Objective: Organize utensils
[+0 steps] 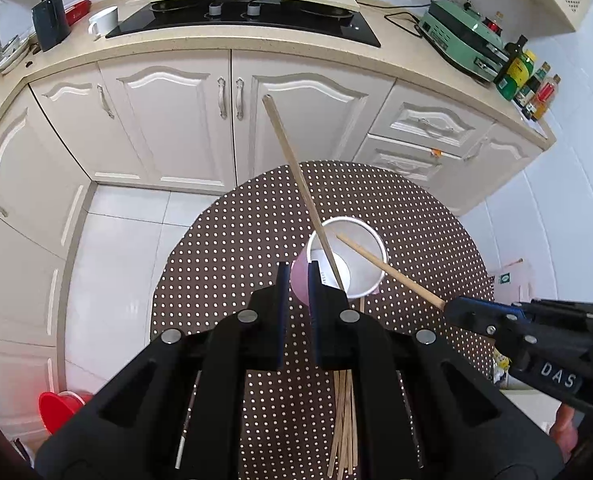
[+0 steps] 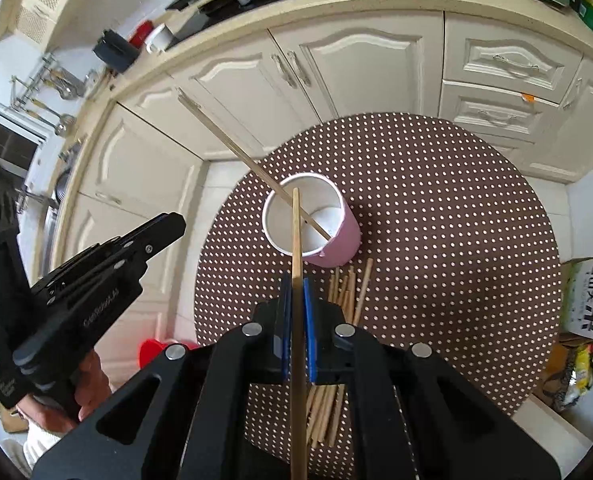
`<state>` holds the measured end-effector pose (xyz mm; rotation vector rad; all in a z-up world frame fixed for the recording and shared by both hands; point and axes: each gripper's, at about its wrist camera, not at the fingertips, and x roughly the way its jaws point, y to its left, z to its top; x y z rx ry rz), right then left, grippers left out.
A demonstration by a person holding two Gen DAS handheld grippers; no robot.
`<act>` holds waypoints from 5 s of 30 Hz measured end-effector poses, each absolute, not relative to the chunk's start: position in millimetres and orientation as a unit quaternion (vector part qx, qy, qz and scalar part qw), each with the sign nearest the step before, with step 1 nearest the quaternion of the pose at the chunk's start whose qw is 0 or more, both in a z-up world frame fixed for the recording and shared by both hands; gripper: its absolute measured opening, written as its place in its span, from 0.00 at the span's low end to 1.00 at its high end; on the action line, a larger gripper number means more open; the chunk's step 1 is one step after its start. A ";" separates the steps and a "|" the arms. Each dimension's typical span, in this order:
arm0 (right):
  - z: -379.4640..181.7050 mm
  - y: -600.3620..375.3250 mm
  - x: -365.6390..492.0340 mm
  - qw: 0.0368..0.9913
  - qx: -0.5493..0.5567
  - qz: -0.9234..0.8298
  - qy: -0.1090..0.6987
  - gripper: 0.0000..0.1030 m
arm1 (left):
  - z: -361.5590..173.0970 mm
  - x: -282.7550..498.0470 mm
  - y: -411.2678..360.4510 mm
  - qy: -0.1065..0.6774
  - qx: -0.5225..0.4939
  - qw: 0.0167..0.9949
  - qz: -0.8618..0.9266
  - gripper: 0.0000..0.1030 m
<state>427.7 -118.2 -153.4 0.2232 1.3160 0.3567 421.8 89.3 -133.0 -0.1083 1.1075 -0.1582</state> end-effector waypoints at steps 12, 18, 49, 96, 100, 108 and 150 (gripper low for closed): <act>-180.0 -109.3 462.5 0.741 0.077 0.103 0.659 0.05 | -150.8 431.9 99.9 0.557 -0.040 0.827 -0.064 0.19; -192.0 -93.5 478.8 0.720 0.078 0.100 0.682 0.08 | -157.6 437.5 101.6 0.559 -0.042 0.824 -0.082 0.49; -153.3 -171.8 383.1 0.793 0.161 0.049 0.585 0.68 | -156.2 375.2 98.4 0.553 -0.028 0.830 -0.067 0.54; -317.6 -124.8 339.2 0.745 0.183 0.085 0.636 0.21 | -286.5 317.1 69.2 0.682 -0.006 0.725 -0.094 0.55; -315.8 -121.7 360.7 0.744 0.191 0.097 0.633 0.12 | -287.9 323.7 67.3 0.685 -0.007 0.722 -0.098 0.55; -305.0 -121.8 386.7 0.748 0.204 0.080 0.626 0.06 | -294.3 338.9 58.3 0.689 -0.014 0.716 -0.114 0.55; -305.2 -160.2 357.0 0.754 0.230 0.019 0.615 0.05 | -354.4 395.7 -9.2 0.668 -0.010 0.733 -0.128 0.07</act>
